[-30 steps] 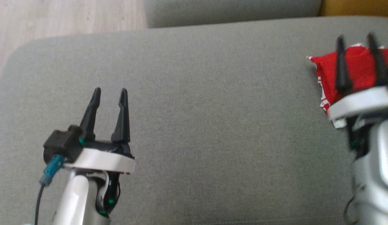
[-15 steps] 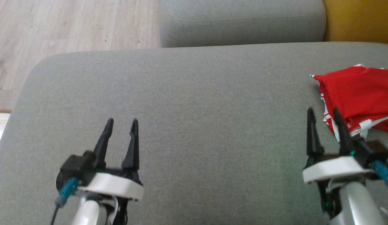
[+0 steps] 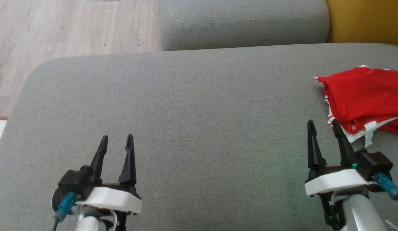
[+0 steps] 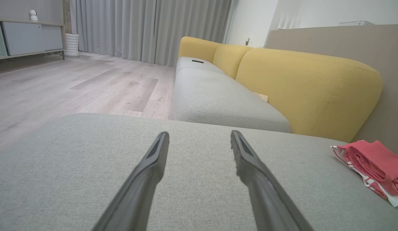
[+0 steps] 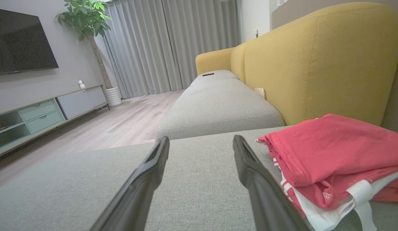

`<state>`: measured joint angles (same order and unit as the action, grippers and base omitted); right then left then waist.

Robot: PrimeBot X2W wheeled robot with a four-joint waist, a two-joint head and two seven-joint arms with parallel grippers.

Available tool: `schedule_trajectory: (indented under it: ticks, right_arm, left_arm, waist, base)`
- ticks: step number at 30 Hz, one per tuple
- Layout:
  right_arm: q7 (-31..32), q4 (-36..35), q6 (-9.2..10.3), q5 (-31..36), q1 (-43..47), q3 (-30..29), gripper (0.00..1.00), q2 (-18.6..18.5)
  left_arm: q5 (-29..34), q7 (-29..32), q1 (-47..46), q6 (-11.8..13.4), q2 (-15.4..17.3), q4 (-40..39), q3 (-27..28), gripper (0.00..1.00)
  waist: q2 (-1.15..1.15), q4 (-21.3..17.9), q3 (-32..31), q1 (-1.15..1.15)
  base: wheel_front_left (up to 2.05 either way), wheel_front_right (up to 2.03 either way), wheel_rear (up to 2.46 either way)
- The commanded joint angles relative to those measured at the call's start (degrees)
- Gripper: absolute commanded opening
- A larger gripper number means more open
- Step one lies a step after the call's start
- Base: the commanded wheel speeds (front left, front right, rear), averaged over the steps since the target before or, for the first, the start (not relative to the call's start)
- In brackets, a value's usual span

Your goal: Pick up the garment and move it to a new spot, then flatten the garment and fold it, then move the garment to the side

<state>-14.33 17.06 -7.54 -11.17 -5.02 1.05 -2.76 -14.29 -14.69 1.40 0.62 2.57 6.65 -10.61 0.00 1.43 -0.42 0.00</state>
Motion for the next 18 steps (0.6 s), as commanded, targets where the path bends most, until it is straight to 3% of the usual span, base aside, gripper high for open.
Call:
schedule_trajectory:
  ticks: [1, 18]
  right_arm:
    - [-0.65, -2.27, 0.05, -0.21, -1.1, 1.35, 1.0, -0.12]
    - [-0.66, -2.59, 0.05, -0.07, -0.9, 1.32, 1.0, -0.12]
  left_arm:
    - [-0.04, -0.31, -2.25, 0.46, 0.31, -2.06, 1.88, 1.0]
    - [0.33, -0.31, -2.12, 2.11, 0.31, -2.05, 2.26, 1.0]
  waist:
    - [0.0, -0.06, -0.02, 0.0]
    - [0.0, -0.42, -0.14, 0.0]
  base:
    - [0.0, 0.0, 0.0]
    - [0.0, 0.0, 0.0]
